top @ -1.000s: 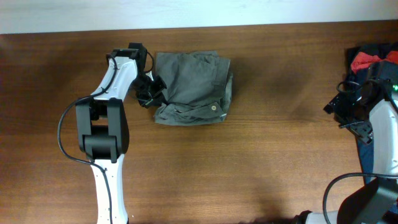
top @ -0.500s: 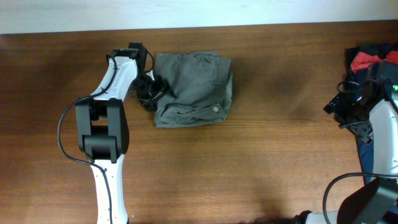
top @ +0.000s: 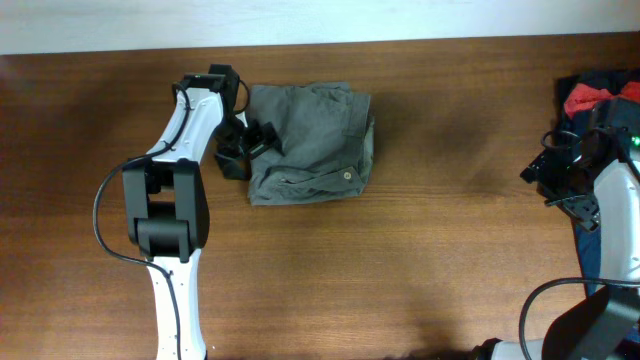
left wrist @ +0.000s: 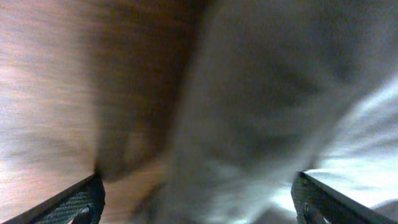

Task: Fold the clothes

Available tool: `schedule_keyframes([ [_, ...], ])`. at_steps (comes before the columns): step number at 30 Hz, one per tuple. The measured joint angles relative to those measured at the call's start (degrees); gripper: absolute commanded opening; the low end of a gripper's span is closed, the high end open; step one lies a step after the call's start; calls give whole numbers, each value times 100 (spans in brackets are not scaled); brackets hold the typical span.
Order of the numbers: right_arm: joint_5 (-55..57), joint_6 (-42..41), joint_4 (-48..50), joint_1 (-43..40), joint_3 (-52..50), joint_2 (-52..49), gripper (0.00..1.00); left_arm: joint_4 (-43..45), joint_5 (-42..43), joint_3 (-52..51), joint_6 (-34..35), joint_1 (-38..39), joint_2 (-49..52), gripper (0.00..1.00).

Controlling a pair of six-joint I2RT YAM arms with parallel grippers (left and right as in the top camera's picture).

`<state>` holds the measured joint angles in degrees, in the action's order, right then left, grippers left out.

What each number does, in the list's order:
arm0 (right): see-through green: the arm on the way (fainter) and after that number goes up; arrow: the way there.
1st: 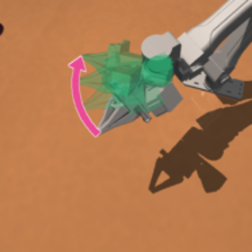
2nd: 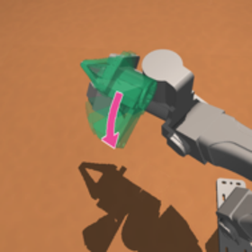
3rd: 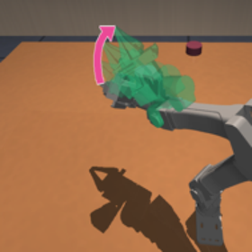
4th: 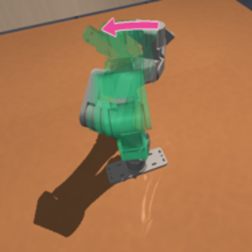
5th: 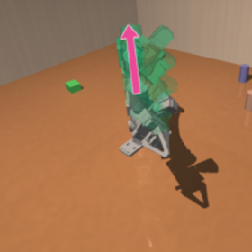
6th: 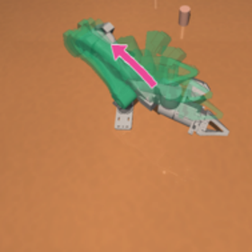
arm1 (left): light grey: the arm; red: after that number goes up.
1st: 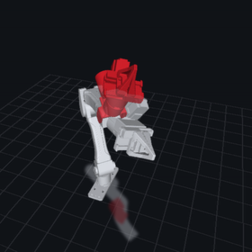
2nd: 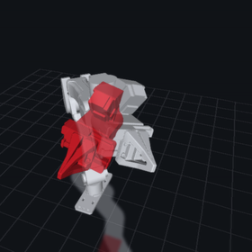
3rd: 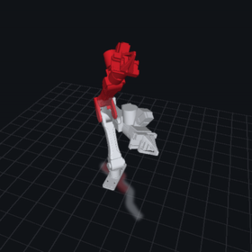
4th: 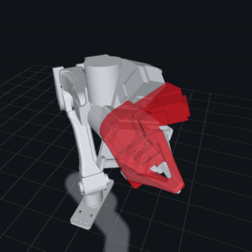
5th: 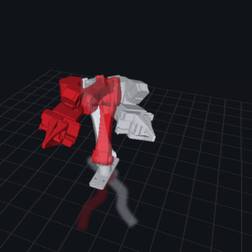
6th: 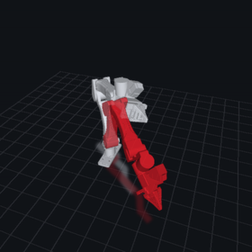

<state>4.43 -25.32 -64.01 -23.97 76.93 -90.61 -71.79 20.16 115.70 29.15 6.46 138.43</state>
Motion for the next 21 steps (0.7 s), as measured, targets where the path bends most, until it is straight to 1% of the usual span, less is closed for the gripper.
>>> schedule_keyframes([
  [1, -2, -2, 0, 0, 0, 0, 99, -101, -175, 61, -22, -4, 0, 94],
  [3, 0, -2, -2, 0, 0, 0, 99, -284, -522, 240, -48, -7, -13, 89],
  [5, -2, -2, 0, 0, 0, 0, 99, -424, -850, 400, -66, -9, -105, 64],
  [7, 0, -2, 0, 0, 0, 0, 99, -476, -1088, 479, -96, -9, -295, 32],
  [8, 0, -2, 0, 0, 0, 0, 99, -470, -1176, 509, -107, -7, -404, 4],
  [9, -2, 0, 2, 0, 0, 0, 99, -459, -1241, 540, -116, -2, -511, 1],
  [14, 0, 0, 0, 0, 0, 0, 99, -409, -1427, 684, -286, 177, -914, 1],
  [21, -2, 0, 0, 0, 0, 0, 99, -199, -1484, 688, -444, 866, -756, 1],
])
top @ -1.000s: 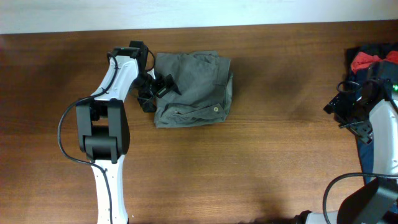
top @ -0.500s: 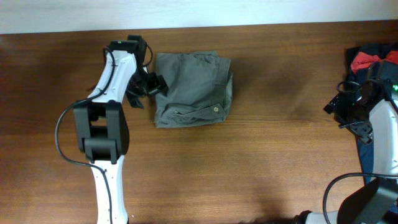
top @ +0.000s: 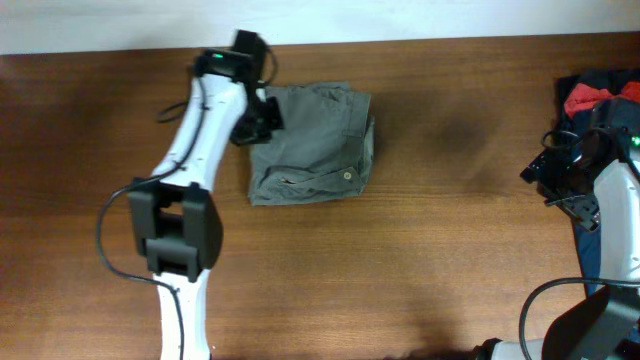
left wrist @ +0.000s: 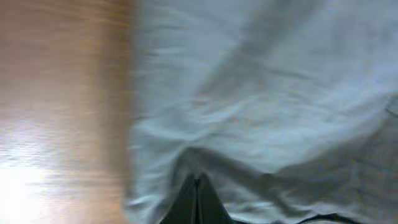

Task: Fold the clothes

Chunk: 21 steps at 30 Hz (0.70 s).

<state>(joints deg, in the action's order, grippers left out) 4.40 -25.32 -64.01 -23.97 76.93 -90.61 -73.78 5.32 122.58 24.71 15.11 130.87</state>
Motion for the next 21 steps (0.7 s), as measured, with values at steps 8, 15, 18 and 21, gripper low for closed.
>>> schedule_keyframes([
  [8, 0, 2, 0, 0, 0, 0, 99, 376, -2, 0, -37, 743, 356, 1],
  [15, 2, -4, 0, 0, 0, 0, 99, 708, 0, -2, -48, 1091, 533, 1],
  [18, 2, -2, -2, 0, 0, 0, 99, 715, 42, -2, -46, 1185, 669, 1],
  [21, 0, 2, 0, 0, 0, 0, 99, 717, 146, -2, -44, 1285, 837, 1],
])
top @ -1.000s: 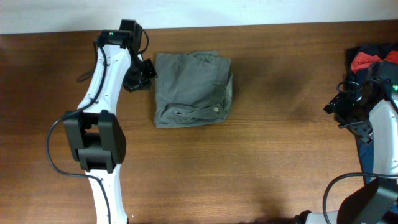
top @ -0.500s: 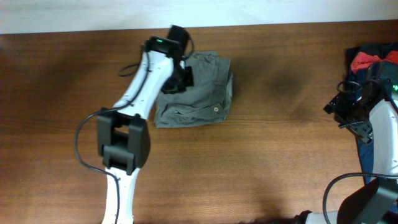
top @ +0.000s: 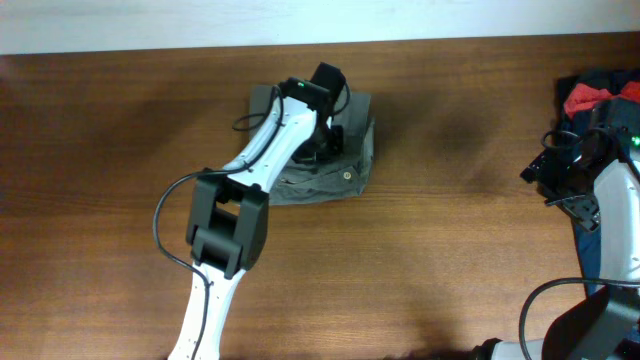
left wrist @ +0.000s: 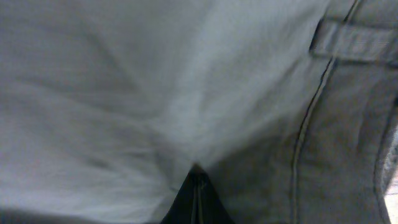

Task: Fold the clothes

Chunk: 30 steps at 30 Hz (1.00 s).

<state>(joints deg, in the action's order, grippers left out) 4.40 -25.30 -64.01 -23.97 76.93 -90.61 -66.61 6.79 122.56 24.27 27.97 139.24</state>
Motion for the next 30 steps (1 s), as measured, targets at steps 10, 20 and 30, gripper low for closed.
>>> schedule_keyframes([
  [10, 0, -4, 0, 0, 0, 0, 98, 11, 212, 0, 2, 415, 55, 1],
  [20, 2, -2, 0, 0, 0, 0, 99, -107, 660, 323, -63, 496, 55, 11],
  [30, 0, -2, -2, 0, 0, 0, 99, -1176, -354, 1655, -186, 490, 50, 63],
])
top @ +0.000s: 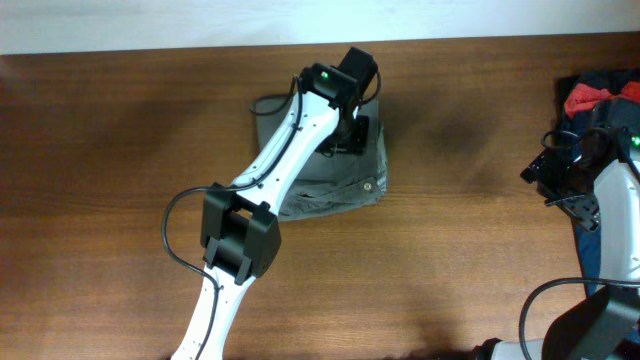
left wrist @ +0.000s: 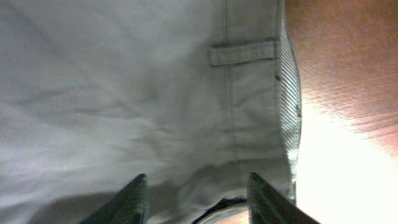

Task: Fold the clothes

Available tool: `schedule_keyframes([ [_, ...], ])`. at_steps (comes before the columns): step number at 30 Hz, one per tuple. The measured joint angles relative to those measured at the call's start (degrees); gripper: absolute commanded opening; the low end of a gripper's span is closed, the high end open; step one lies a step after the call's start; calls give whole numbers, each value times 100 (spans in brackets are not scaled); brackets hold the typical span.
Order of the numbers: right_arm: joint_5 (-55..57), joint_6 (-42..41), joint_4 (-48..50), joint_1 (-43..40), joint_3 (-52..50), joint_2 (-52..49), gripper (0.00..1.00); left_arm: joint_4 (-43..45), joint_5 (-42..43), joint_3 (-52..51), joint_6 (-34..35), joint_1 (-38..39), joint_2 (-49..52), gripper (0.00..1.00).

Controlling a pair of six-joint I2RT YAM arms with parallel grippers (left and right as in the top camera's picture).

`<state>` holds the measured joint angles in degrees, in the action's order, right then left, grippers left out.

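A folded grey-green garment (top: 325, 190) lies on the table at the back centre. My left arm reaches across it, and the left gripper (top: 352, 135) sits over its right half. In the left wrist view the left gripper (left wrist: 198, 200) is open just above the cloth (left wrist: 124, 93), with nothing between its fingertips (left wrist: 134, 194). A belt loop (left wrist: 242, 53) and the striped inner waistband (left wrist: 289, 106) lie ahead, at the garment's edge. The right gripper (top: 548, 172) hangs at the table's right edge, and its jaws are too small to read.
A heap of dark, red and blue clothes (top: 597, 95) sits at the far right, behind the right arm. The brown wooden table (top: 450, 250) stretches between the garment and that heap. A pale wall runs along the back edge.
The left gripper was shut on the cloth over the garment's middle. It is now open and further right, near the waistband edge. The garment's lower right corner lies further right. The right arm is unchanged.
The left gripper stood open at the garment's left edge, then shut at its upper left corner. Later it was shut over the middle. Now it is open over the right half, and the garment's lower right corner lies further right.
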<state>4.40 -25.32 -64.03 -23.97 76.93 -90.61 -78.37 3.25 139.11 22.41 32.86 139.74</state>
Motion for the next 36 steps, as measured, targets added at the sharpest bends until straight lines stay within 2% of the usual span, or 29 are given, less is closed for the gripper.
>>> schedule_keyframes([
  [5, 2, -2, 2, 0, 0, 0, 99, -710, -608, 774, -24, -4, 0, 81],
  [8, 2, 0, 2, 0, 0, 0, 99, -1106, -828, 1335, -20, -4, -31, 85],
  [14, 2, -2, 2, 0, 0, 0, 99, -1770, -1012, 2020, -26, -4, -428, 87],
  [23, 0, 0, 2, 0, 0, 0, 99, -1810, -1084, 2153, -284, -4, -1711, 87],
  [24, 0, -2, 2, 0, 0, 0, 99, -1808, -1084, 2105, -341, -4, -1882, 92],
  [28, 2, 0, 2, 0, 0, 0, 99, -1808, -1086, 1429, -516, -4, -2745, 94],
  [36, 2, 0, 2, 0, 7, 0, 99, -1797, -1325, -1207, -234, -4, -4636, 97],
])
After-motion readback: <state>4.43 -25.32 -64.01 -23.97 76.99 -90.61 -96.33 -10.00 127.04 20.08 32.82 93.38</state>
